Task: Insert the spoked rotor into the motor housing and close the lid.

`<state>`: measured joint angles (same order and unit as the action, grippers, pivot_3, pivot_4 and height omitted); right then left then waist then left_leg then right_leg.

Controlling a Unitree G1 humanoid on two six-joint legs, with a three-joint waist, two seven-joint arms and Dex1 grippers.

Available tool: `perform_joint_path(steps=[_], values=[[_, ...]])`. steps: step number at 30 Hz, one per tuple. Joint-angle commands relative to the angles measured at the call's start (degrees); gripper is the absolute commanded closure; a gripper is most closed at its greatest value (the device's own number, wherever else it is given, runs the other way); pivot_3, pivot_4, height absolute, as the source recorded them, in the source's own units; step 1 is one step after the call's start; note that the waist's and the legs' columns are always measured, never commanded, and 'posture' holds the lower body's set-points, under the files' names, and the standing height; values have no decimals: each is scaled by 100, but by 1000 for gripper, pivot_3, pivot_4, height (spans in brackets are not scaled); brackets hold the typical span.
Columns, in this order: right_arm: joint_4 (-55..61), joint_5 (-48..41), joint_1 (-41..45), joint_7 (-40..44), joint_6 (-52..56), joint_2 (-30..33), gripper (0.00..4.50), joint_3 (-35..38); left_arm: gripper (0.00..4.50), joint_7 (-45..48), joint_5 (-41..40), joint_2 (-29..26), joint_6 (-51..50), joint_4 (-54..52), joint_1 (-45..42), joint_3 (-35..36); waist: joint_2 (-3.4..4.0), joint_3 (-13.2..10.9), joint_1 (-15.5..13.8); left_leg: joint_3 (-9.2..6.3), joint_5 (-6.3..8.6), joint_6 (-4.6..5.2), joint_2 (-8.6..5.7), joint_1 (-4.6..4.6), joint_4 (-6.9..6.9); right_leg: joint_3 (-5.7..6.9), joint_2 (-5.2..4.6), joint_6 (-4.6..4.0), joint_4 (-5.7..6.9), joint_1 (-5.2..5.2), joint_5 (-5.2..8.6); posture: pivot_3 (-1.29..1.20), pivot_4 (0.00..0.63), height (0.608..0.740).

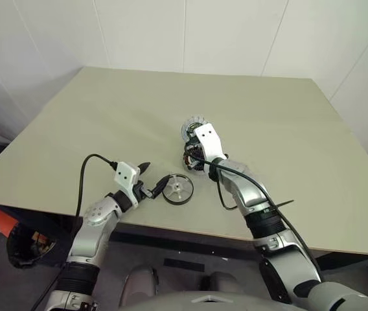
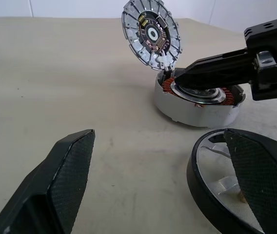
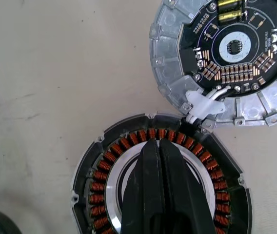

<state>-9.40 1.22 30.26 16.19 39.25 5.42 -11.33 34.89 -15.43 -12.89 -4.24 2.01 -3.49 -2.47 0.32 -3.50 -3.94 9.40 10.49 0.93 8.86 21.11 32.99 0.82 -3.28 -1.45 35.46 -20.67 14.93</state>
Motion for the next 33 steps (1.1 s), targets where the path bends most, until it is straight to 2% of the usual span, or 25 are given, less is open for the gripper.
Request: perform_joint_path(steps=[1, 14, 33], values=[[14, -68, 102, -12, -24, -23, 4483, 130, 0, -82, -23, 7, -21, -305, -47, 20, 0, 0, -1, 0, 0, 0, 0, 0, 0, 0, 0, 0, 0, 0, 0, 0, 0, 740], [1559, -464, -159, 0, 345, 230, 4483, 726, 0, -117, -81, 0, -148, -383, -66, 32, 0, -1, -15, 0, -9, -15, 0, 8, -3, 1, 1, 1, 1, -7, -1, 0, 0, 740], [1625, -417, -818, -19, 297, 44, 4483, 254, 0, -67, -84, -20, -183, -433, -32, 44, 0, -1, -11, 0, -13, -21, 0, 8, -3, -1, 1, 0, 1, -9, 0, 0, 0, 740]])
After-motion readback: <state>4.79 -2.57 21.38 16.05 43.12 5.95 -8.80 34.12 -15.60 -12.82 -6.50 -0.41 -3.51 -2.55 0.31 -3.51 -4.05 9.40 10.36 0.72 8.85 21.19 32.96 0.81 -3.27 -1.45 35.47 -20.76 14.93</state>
